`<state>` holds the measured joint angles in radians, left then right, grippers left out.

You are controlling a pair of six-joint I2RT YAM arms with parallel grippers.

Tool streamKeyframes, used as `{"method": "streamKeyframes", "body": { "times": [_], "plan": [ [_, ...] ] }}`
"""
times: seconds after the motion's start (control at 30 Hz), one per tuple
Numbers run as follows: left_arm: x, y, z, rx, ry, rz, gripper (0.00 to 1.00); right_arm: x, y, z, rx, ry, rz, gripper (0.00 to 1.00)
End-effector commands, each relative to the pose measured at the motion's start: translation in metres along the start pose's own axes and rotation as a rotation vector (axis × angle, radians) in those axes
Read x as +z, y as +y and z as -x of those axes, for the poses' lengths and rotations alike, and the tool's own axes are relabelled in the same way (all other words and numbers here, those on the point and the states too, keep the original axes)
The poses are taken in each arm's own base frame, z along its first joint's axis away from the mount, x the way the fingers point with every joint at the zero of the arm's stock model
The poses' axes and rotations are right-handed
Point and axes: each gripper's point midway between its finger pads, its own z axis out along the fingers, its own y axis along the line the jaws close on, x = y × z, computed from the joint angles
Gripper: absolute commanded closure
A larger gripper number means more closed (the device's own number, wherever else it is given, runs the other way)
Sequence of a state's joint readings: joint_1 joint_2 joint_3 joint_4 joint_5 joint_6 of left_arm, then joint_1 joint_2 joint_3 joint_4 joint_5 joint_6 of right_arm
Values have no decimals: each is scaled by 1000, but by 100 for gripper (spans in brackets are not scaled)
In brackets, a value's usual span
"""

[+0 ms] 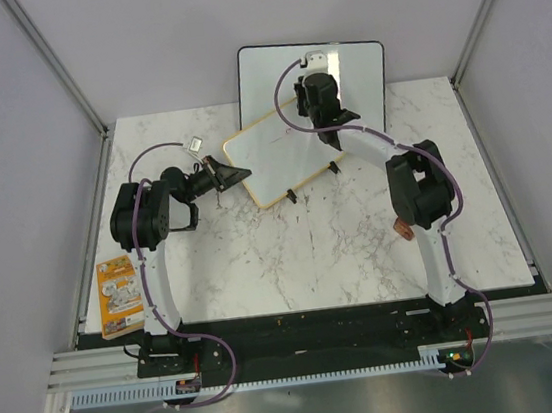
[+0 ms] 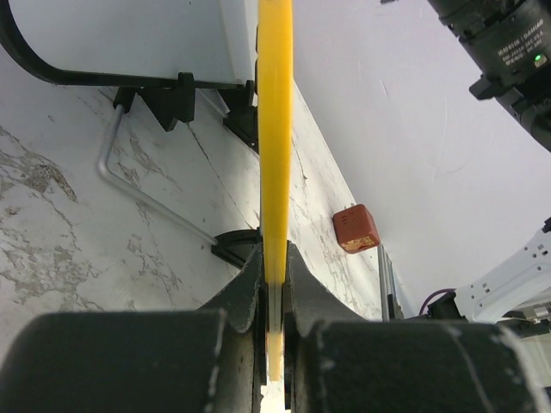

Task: Erase the whiteboard

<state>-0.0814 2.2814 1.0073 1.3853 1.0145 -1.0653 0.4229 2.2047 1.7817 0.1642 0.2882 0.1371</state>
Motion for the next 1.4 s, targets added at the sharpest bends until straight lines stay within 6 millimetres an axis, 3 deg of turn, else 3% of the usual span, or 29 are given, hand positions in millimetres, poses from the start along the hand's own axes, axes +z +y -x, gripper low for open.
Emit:
{"method": "streamKeyframes", "body": {
  "times": [0.0, 0.1, 0.13, 0.2, 0.23, 0.27, 0.33, 0.47, 0.57, 0.6, 0.77, 0.8, 0.87, 0.9, 1.0, 1.1, 1.3, 1.37],
  "plan": [
    [2, -33, -5, 249, 13, -159, 98, 10, -6, 30, -27, -63, -8, 100],
    [2, -33, -6, 247, 16, -160, 98, 4, -6, 16, -37, -36, 9, 100],
    [2, -33, -5, 249, 13, -159, 98, 1, -9, -7, -37, 5, 9, 100],
    [2, -33, -6, 248, 13, -159, 98, -9, -10, -6, -21, -10, 16, 100],
    [2, -33, -6, 248, 15, -159, 98, -15, -12, -32, -15, 35, 22, 100],
    [3, -34, -5, 249, 13, -160, 98, -21, -11, -25, -4, 10, 32, 100],
    [2, -33, -5, 246, 13, -159, 98, -31, -10, -47, -1, 46, 39, 100],
    [2, -33, -5, 247, 13, -159, 98, -49, -3, -57, -12, 33, 44, 100],
    [2, -33, -6, 249, 13, -159, 98, -44, -1, -56, -23, 40, 36, 100],
    [2, -33, -6, 248, 15, -159, 98, -40, 1, -42, -18, 20, 37, 100],
    [2, -33, -6, 250, 13, -159, 98, -28, 8, -18, -11, -26, 37, 100],
    [2, -33, -6, 249, 13, -159, 98, -25, 14, 0, 1, -55, 50, 100],
    [3, -34, -6, 249, 14, -160, 98, -20, 21, 0, 6, -45, 74, 100],
    [3, -34, -5, 248, 14, -161, 98, -19, 30, 13, 18, -66, 95, 100],
    [3, -33, -6, 247, 14, -160, 98, -17, 50, 11, 6, -56, 126, 100],
    [3, -34, -6, 247, 16, -161, 98, -18, 67, -9, -21, -15, 145, 100],
    [3, -33, -6, 247, 16, -161, 98, -31, 79, -57, -77, 59, 134, 100],
    [3, -34, -6, 246, 16, -161, 98, -35, 87, -64, -75, 64, 155, 100]
  ]
}}
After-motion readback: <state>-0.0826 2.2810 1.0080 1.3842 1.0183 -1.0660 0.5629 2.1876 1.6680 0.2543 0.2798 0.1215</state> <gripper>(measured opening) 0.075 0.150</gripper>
